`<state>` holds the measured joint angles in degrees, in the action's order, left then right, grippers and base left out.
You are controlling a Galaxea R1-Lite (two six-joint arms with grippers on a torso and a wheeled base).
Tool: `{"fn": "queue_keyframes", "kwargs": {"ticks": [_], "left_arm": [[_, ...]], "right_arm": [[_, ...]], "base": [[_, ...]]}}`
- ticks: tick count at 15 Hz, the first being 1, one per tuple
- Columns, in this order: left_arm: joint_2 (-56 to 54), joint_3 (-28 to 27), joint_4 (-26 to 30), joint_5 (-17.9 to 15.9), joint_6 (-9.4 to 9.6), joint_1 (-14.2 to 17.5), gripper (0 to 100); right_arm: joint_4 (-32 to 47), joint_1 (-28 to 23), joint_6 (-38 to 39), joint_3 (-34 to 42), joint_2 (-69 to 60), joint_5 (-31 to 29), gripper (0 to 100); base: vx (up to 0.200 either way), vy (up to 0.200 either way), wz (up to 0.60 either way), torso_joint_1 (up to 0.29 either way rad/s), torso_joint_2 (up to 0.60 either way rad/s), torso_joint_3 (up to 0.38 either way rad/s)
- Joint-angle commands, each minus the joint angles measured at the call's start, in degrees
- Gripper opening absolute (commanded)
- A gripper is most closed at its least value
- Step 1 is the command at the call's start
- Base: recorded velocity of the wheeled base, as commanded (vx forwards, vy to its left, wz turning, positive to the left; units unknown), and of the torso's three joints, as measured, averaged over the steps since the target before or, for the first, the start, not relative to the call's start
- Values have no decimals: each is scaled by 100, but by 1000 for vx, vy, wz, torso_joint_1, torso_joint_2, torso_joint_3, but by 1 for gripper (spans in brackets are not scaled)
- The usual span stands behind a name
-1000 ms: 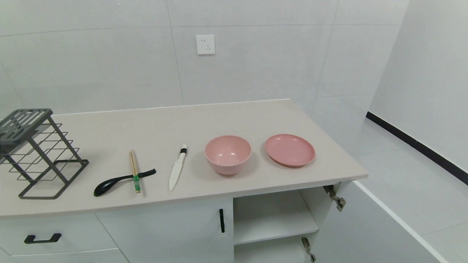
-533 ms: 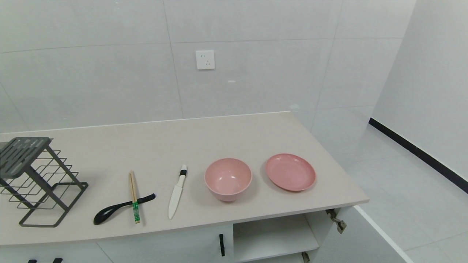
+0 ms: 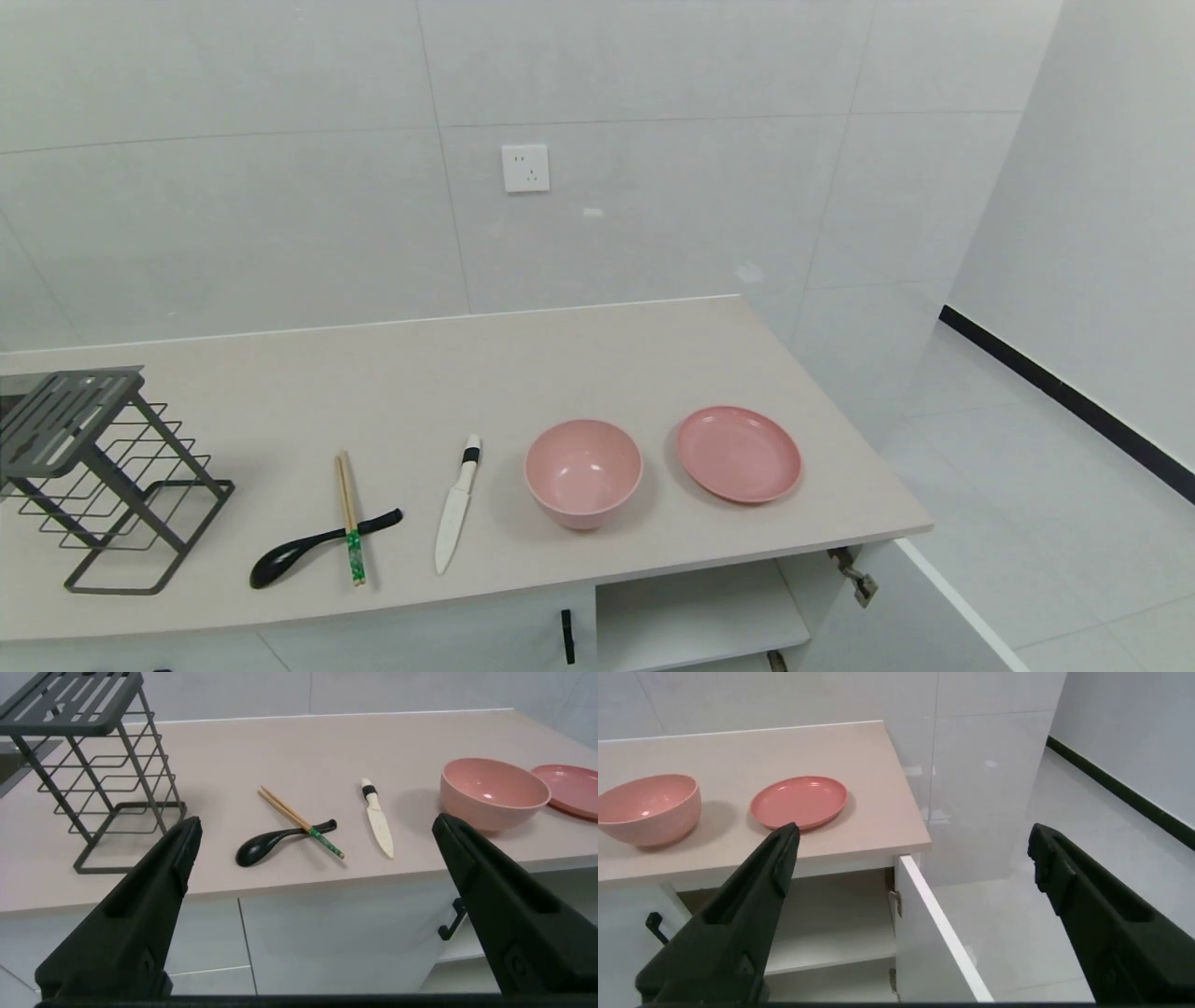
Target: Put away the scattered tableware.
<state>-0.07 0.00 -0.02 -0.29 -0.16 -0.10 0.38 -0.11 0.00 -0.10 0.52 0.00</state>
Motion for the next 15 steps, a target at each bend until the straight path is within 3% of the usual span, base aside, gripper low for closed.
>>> {"fn": "queue_keyframes", "kwargs": {"ticks": [1, 8, 9, 10, 12, 15], "left_arm": [[7, 0, -6, 3, -2, 1, 100], [7, 0, -6, 3, -2, 1, 100], [7, 0, -6, 3, -2, 1, 100], [7, 0, -6, 3, -11, 1, 100], [7, 0, -6, 12, -28, 1, 100], [7, 0, -6, 29, -54, 1, 100]], "right_arm": [[-3, -7, 18, 1, 9, 0, 100], [-3, -7, 26, 1, 9, 26, 100], [-152, -7, -149, 10, 9, 255, 100], [-1224, -7, -220, 10, 0, 255, 100], [-1725, -7, -185, -192, 9, 378, 100], [-838, 64, -26, -834, 457, 1336, 100]], "base": [[0, 0, 0, 0, 0, 0], [0, 0, 0, 0, 0, 0], [0, 0, 0, 0, 0, 0], [0, 0, 0, 0, 0, 0], [0, 0, 0, 0, 0, 0], [0, 0, 0, 0, 0, 0]]}}
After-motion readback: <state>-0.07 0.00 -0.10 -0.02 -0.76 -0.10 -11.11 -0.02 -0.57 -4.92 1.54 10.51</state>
